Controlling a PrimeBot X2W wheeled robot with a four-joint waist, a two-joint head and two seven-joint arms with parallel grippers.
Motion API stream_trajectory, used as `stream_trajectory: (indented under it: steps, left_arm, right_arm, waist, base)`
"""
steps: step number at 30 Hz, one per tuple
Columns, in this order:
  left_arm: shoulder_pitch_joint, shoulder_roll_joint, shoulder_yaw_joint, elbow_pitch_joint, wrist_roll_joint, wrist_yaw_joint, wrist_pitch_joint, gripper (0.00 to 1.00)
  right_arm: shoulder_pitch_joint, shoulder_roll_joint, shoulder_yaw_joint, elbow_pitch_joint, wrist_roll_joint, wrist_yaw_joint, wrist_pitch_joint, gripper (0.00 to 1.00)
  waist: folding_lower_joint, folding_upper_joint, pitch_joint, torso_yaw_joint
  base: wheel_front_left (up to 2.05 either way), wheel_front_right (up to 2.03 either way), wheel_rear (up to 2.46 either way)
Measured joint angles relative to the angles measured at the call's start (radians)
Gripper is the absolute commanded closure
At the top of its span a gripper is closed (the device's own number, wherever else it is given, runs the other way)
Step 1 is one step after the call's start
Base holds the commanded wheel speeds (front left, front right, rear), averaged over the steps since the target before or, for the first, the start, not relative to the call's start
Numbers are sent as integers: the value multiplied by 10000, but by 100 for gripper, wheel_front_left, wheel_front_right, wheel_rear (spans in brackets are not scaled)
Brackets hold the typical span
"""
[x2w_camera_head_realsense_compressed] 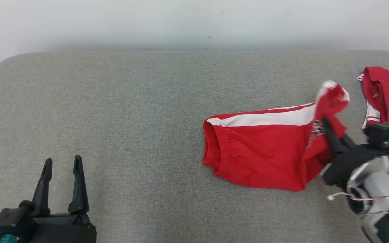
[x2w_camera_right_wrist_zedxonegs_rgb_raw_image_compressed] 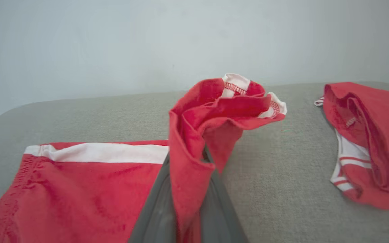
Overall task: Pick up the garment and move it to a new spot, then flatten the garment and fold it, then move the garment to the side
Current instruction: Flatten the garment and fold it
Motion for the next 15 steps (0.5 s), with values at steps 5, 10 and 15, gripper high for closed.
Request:
stream_trajectory:
  steps: [5, 10, 15]
  left_arm:
    - [18, 0, 25, -2, -8, 0, 0, 0]
    - [12, 0, -140, -15, -111, 15, 0, 0]
    - [-99, 2, -334, 17, -244, 92, 0, 0]
  right_arm:
    - [-36, 679, 512, -1030, -570, 0, 100, 100]
    - [169, 1383, 892, -1795, -1179, 0, 311, 100]
    - [778, 2034, 1237, -1927, -1603, 0, 616, 100]
  waist:
    - [0, 0, -46, 13]
    - [0, 1, -3, 215]
    - [0, 1, 104, 509]
  base:
    - [0, 0, 0]
    - [0, 0, 0]
    - [0, 0, 0]
